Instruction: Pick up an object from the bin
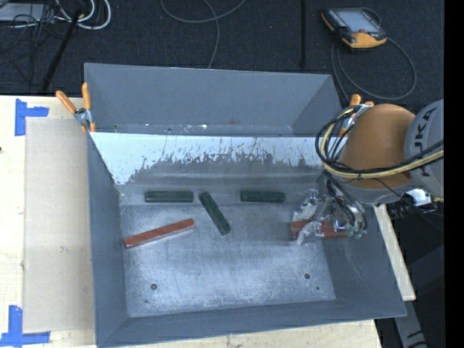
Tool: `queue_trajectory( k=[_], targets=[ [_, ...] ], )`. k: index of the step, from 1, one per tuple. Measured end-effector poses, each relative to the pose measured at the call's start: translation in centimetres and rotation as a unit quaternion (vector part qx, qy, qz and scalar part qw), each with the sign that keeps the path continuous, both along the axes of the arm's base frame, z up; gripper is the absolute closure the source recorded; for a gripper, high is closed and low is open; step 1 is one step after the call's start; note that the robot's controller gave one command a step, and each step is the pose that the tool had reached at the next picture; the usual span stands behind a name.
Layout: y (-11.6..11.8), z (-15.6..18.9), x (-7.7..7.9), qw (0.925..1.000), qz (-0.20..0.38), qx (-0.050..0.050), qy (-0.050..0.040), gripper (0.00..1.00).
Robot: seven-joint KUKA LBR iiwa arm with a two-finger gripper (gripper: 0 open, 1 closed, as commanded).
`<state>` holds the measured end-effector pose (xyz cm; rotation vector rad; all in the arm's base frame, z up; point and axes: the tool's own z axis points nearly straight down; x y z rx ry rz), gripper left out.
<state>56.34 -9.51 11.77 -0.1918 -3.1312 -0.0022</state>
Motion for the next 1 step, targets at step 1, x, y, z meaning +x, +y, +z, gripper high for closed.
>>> queue_trajectory(
  k=[1],
  targets=[
    [-1.11, 3.21, 0.18, 0.9999, -0.017, 0.0, -0.0011, 1.0]
  ],
)
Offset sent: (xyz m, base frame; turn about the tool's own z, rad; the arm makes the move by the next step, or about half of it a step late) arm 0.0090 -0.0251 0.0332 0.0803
